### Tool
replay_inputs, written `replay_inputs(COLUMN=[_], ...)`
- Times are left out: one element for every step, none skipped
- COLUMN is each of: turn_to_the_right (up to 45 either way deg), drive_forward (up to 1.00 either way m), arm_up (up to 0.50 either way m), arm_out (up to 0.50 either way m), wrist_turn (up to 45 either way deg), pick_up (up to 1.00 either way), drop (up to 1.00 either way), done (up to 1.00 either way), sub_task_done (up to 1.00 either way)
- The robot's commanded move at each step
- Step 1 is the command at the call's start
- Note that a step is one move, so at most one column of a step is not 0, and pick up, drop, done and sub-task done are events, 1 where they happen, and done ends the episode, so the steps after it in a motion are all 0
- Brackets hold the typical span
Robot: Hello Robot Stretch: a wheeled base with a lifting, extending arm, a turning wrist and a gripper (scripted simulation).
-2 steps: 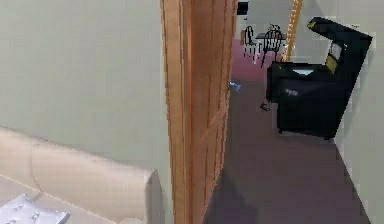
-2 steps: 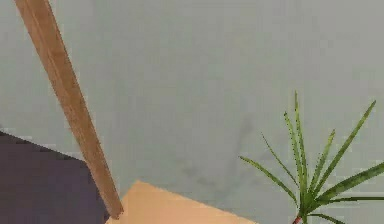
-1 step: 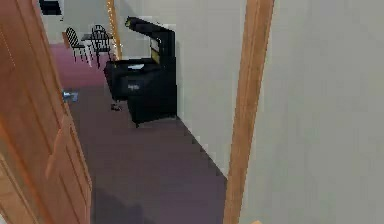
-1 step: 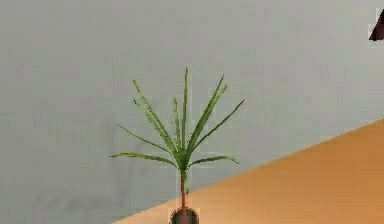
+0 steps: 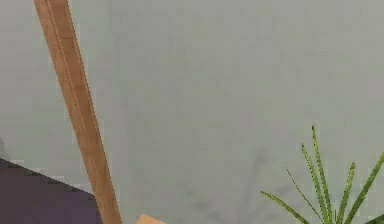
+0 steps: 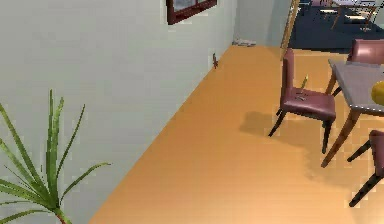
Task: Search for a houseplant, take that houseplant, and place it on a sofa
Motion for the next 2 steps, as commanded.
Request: replay_inputs(turn_to_the_right=[12.0,0.0], drive_forward=[0.0,0.15], arm_up=[0.0,0.0], arm_out=[0.0,0.0], wrist_turn=[0.0,0.0], pick_up=[0.0,0.0], drop=[0.0,0.0], done=[0.0,0.0], sub_task_done=[0.0,0.0])
